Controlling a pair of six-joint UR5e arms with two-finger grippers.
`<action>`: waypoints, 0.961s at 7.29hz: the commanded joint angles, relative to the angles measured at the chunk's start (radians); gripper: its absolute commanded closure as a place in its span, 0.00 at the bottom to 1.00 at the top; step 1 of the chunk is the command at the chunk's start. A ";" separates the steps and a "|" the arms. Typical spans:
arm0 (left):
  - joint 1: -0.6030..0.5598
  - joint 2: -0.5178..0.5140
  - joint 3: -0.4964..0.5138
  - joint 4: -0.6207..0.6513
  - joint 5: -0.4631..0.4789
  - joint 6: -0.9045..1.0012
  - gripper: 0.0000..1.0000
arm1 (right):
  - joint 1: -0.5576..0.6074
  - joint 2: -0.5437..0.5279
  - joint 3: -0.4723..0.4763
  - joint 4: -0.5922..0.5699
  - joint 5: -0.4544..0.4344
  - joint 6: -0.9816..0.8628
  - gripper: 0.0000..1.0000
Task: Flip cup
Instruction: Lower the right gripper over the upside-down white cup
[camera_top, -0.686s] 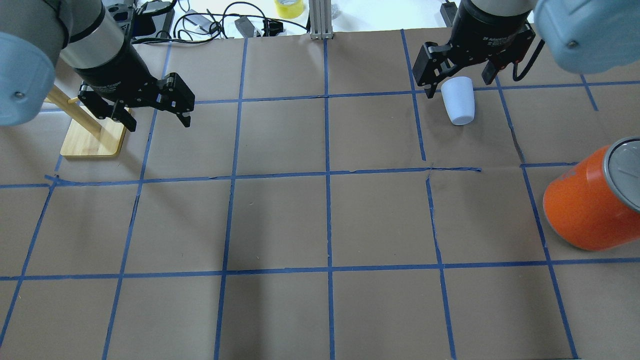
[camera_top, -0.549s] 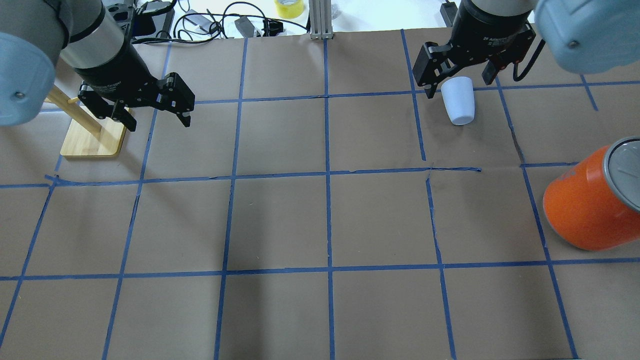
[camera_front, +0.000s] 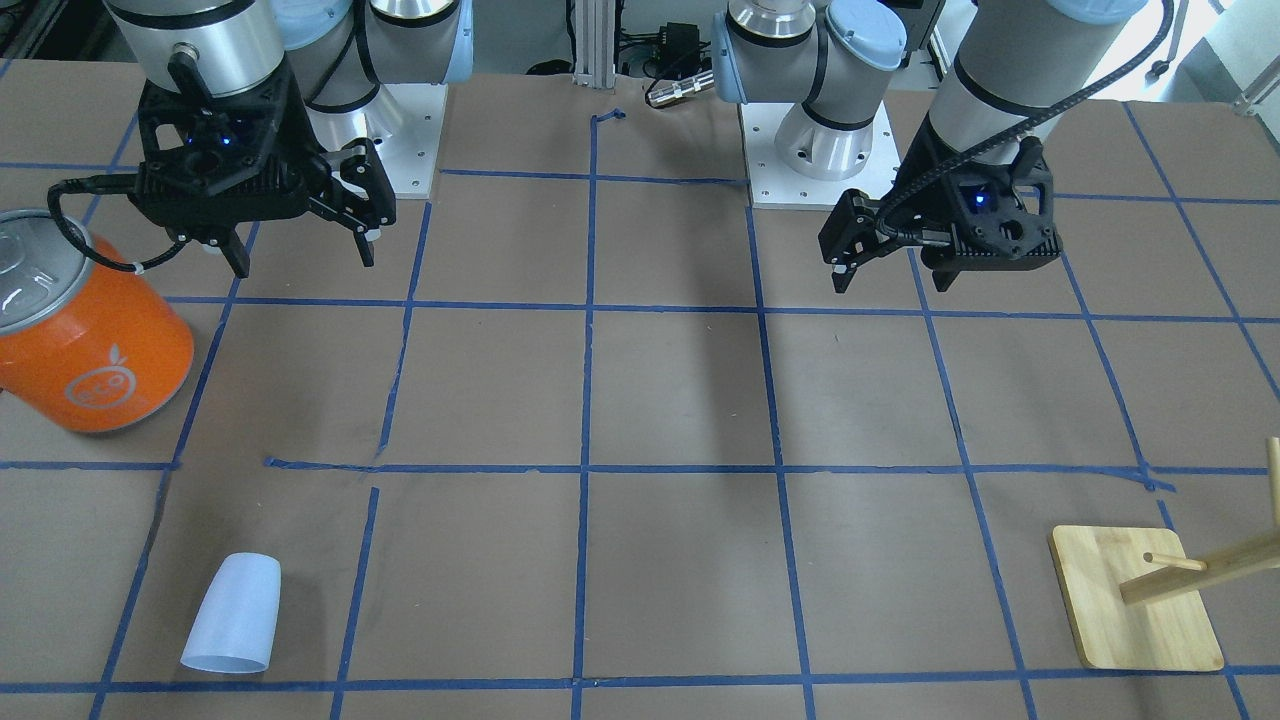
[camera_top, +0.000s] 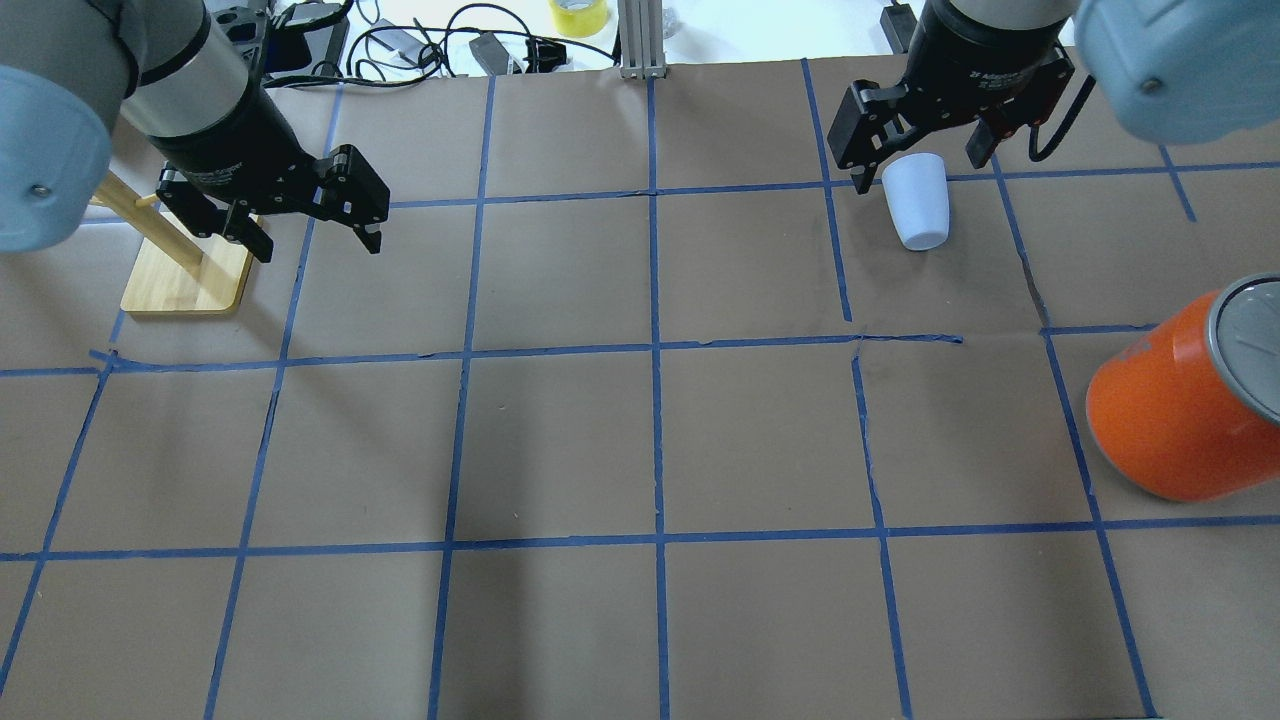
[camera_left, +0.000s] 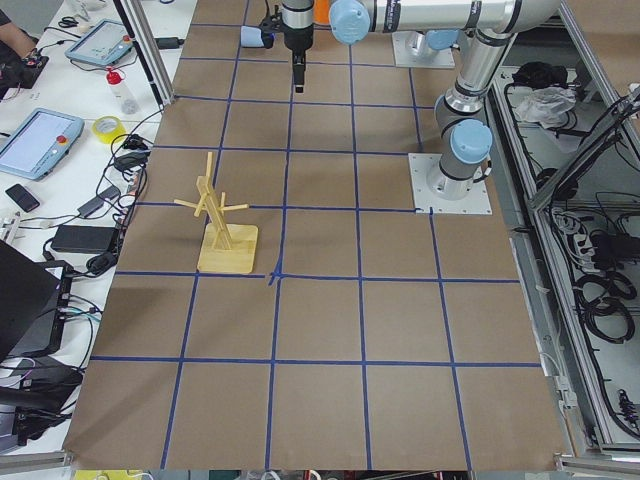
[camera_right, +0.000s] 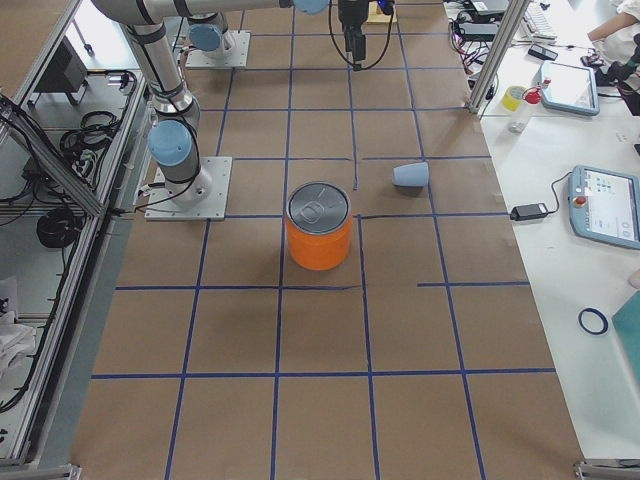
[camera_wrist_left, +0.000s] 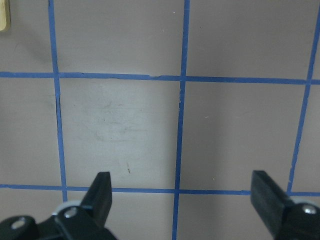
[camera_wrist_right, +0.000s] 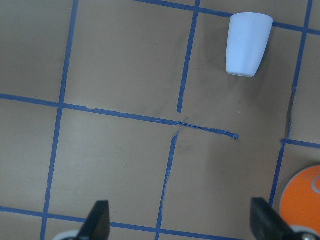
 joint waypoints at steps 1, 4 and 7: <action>0.000 0.000 -0.001 0.001 0.002 0.001 0.00 | -0.101 0.073 -0.027 -0.052 0.011 -0.004 0.00; 0.000 -0.001 -0.001 -0.001 0.002 0.002 0.00 | -0.160 0.315 -0.031 -0.295 -0.003 -0.007 0.00; 0.000 -0.001 -0.001 -0.001 0.011 0.002 0.00 | -0.189 0.511 -0.025 -0.504 -0.004 -0.056 0.00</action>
